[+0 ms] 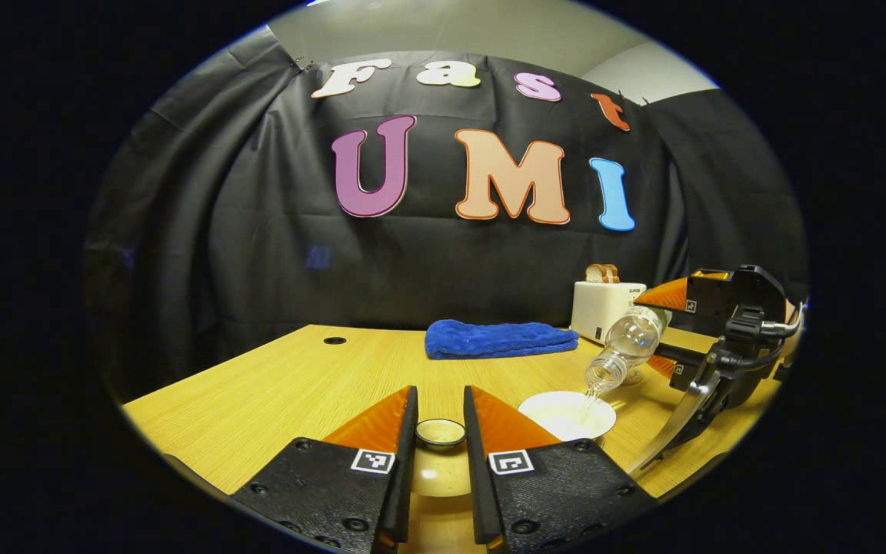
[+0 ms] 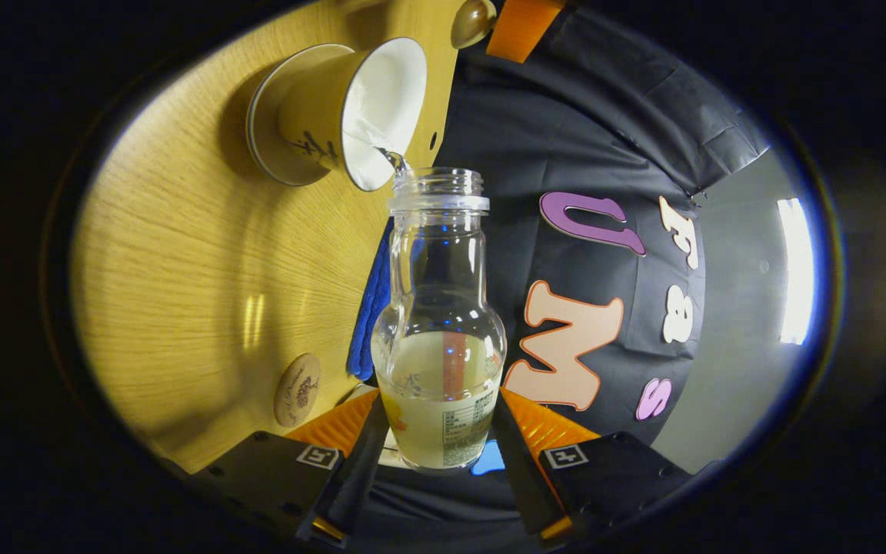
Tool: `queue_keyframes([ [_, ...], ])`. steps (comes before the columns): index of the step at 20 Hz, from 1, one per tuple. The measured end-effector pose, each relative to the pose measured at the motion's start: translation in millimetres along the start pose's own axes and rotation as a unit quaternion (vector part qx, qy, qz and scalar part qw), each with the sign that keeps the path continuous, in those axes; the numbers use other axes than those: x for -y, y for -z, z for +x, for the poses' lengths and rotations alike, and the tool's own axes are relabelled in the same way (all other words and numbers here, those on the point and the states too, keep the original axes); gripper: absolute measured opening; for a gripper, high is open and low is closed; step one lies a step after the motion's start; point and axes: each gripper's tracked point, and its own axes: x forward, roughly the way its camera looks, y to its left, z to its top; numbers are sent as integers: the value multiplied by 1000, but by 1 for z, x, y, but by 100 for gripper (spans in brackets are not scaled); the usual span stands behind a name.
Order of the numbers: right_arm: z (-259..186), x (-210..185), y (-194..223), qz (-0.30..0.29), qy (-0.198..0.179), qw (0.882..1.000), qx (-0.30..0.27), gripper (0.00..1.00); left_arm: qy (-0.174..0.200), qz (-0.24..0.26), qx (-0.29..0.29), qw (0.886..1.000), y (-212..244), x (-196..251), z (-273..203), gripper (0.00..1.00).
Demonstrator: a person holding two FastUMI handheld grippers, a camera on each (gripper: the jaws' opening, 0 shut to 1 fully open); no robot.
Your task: Open the teacup lid with one hand, grasp the water bottle and pour water into the teacup with the other hand; after pouring, place the water bottle on the coaster and then close the teacup lid.
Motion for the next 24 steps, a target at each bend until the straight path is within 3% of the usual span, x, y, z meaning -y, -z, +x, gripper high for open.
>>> queue_keyframes([
  [20,-8,57,-25,-118,111,985,52,81,2,1,0,1000,0,1,-1,30],
  [24,-11,63,-29,-129,117,983,61,80,2,0,0,1000,-1,0,-1,30],
])
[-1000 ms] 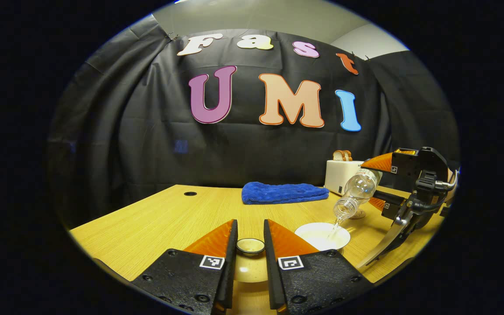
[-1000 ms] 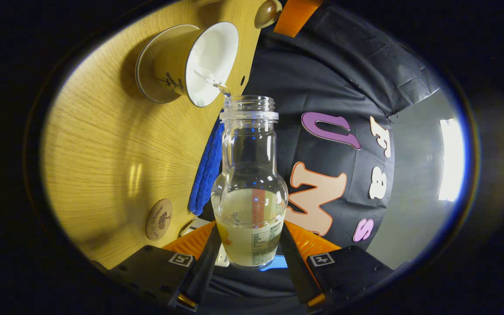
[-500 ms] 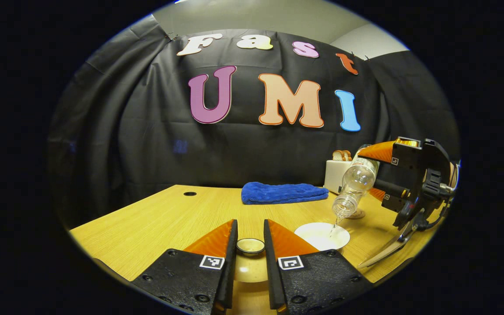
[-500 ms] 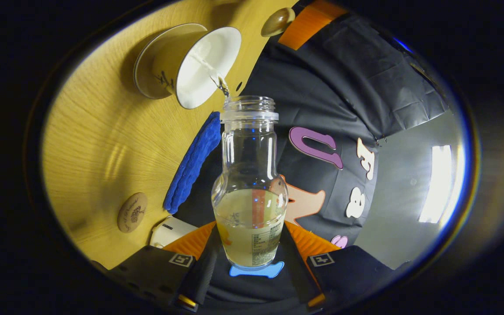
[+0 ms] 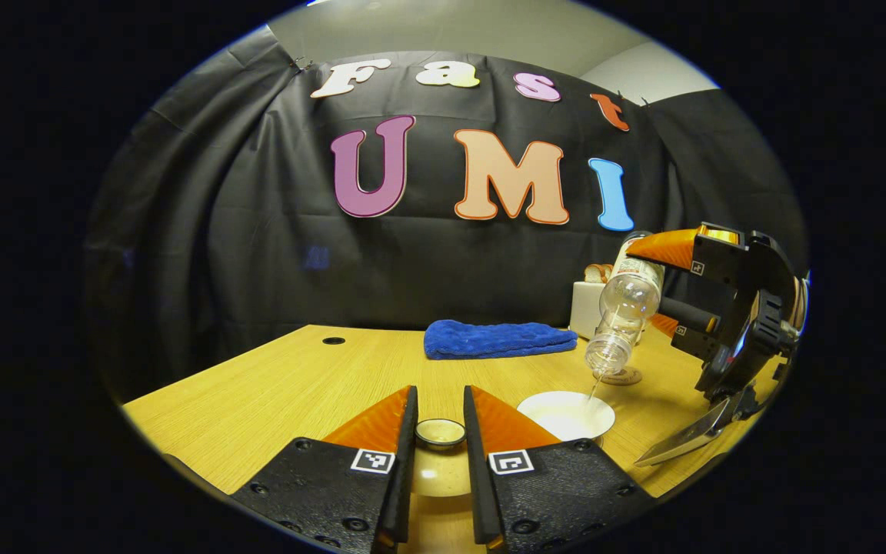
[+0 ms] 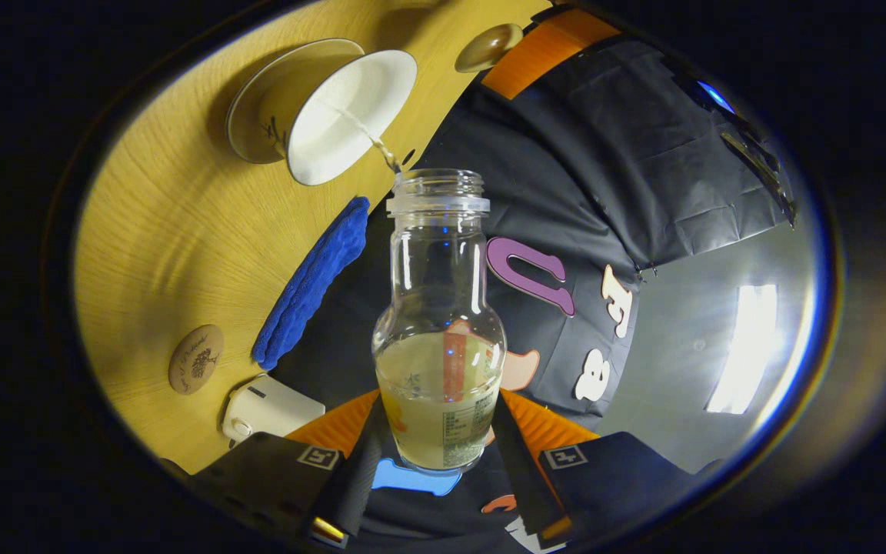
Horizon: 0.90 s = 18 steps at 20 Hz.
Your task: Open the teacup lid with one hand, grasp the water bottle and pour water into the teacup with the other hand; after pouring, place the water bottle on the coaster and then close the teacup lid.
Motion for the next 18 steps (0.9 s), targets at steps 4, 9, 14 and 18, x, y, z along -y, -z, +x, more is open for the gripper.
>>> queue_keyframes([
  [4,0,-12,-5,16,-17,1000,-3,80,0,1,0,1000,0,1,0,30],
  [9,-7,-43,-20,82,-75,994,0,81,1,3,1,1000,1,1,0,30],
  [14,-7,-56,-20,214,-138,967,-14,81,1,3,2,1000,0,1,1,30],
  [18,-17,-77,-16,328,-197,923,-42,84,0,3,2,1000,0,0,0,30],
])
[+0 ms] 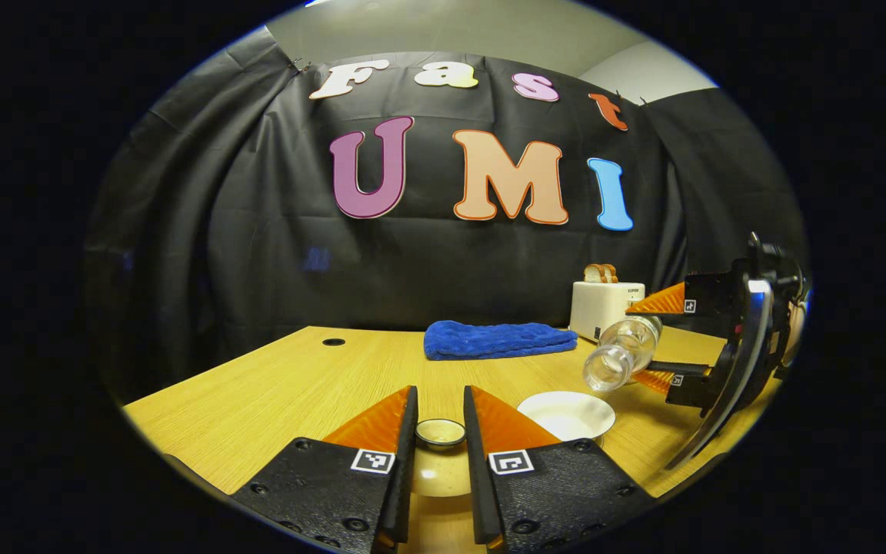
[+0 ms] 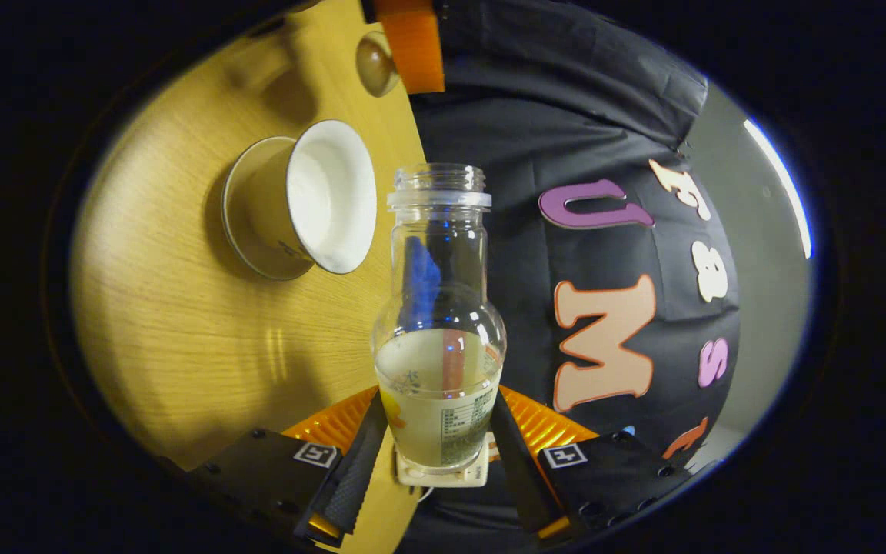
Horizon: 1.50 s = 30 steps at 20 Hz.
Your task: Open the teacup lid with one hand, grasp the water bottle and pour water into the teacup with the other hand; after pouring, place the water bottle on the coaster and then close the teacup lid.
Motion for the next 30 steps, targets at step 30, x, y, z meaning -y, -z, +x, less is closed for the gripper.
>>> queue_keyframes([
  [30,81,6,122,676,-51,731,-74,82,0,2,2,1000,-1,-1,0,30],
])
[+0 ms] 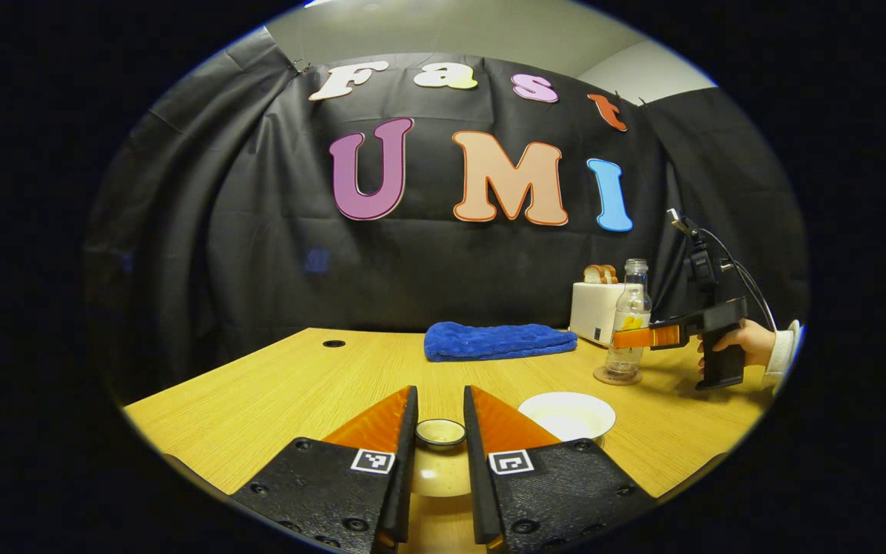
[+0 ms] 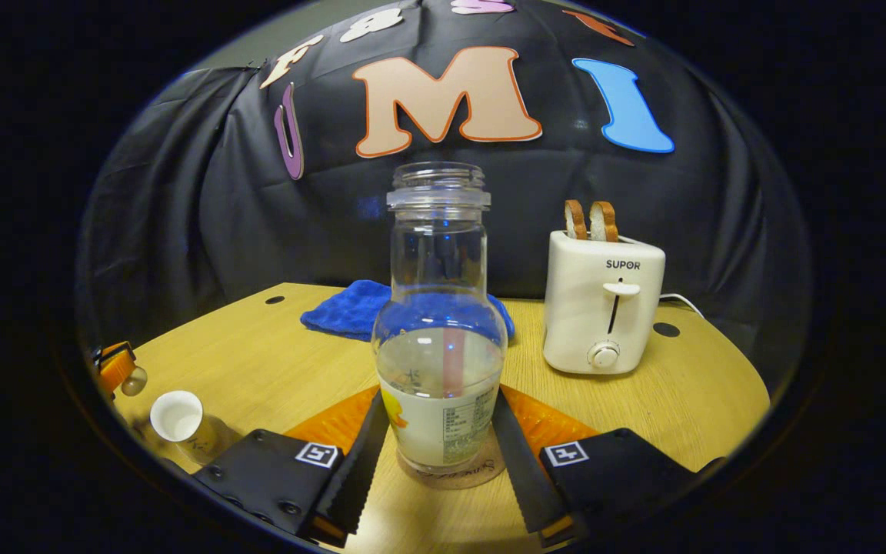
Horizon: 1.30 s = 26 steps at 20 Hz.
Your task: Open the teacup lid with one hand, grasp the water bottle and pour water into the teacup with the other hand; after pouring, place the water bottle on the coaster and then close the teacup lid.
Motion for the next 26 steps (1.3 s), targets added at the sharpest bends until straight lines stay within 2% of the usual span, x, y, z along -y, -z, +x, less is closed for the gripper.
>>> queue_keyframes([
  [12,5,-1,10,-9,1,1000,-9,81,1,2,0,1000,1,1,0,30],
  [20,0,4,19,-15,10,1000,-22,89,1,3,0,1000,0,1,0,30],
  [22,-6,4,20,-16,9,1000,-19,94,1,3,1,1000,1,1,0,30],
  [26,-26,2,25,-23,4,1000,-12,95,1,3,1,1000,0,1,0,30],
])
